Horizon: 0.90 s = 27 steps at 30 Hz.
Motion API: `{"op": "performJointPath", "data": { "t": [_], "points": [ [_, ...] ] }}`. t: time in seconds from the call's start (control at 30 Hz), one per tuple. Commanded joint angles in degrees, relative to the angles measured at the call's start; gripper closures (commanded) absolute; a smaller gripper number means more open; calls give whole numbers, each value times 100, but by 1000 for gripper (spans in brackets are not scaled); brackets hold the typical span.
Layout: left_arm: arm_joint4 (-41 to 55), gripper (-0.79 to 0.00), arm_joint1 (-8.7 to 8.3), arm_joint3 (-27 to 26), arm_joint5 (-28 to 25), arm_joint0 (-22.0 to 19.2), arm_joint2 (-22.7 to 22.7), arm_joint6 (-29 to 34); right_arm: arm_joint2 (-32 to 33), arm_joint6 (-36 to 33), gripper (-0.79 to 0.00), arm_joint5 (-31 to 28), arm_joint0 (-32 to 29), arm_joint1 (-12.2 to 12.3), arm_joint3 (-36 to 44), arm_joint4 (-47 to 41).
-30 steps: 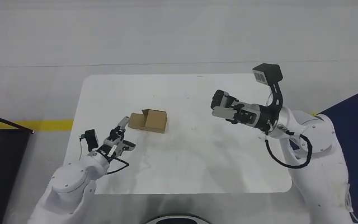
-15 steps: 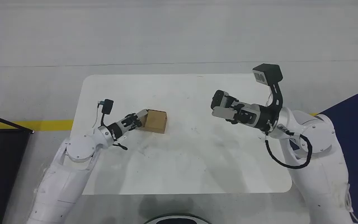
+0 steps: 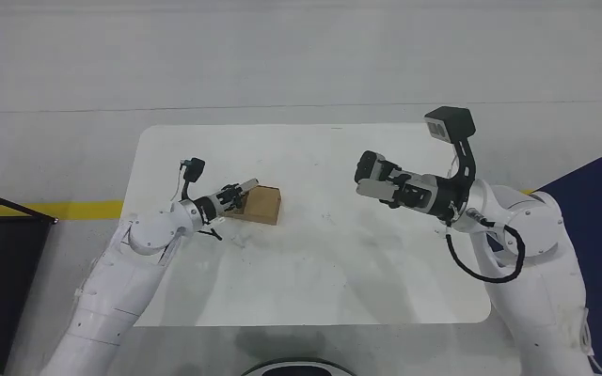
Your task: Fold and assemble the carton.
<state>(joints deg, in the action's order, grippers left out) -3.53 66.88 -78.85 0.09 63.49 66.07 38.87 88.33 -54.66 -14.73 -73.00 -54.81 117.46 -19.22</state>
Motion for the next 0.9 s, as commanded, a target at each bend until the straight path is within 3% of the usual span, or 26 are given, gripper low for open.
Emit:
{"op": "performJointPath", "data": {
  "t": [0.0,0.07,0.17,0.23,0.27,0.37,0.47,0.73,0.8,0.87],
  "points": [
    [-15,-653,22,101,23,-70,-91,0,0,0,-785,0,0,0,0,0],
    [30,-573,57,222,38,-140,-187,-67,0,0,-785,0,0,0,0,0],
    [102,-296,109,380,-8,-232,-324,-152,0,0,-785,0,0,0,0,0],
    [112,-46,131,445,-87,-277,-380,-193,0,0,-785,0,0,0,0,0],
    [72,0,135,456,-141,-291,-400,-212,0,0,-785,0,0,0,0,0],
    [-328,0,106,319,-283,-290,-419,-176,0,0,-785,0,0,0,0,0],
    [-1069,0,14,-234,-351,-159,-338,-82,0,0,-785,0,0,0,0,0],
    [-5843,0,-444,-3496,-308,1024,-38,926,0,0,-785,0,0,0,0,0],
    [-7280,0,-524,-3947,-517,1282,-143,1088,0,0,-785,0,0,0,0,0],
    [-7937,0,-548,-4170,-600,1504,-294,1108,0,0,-785,0,0,0,0,0]
  ]
}}
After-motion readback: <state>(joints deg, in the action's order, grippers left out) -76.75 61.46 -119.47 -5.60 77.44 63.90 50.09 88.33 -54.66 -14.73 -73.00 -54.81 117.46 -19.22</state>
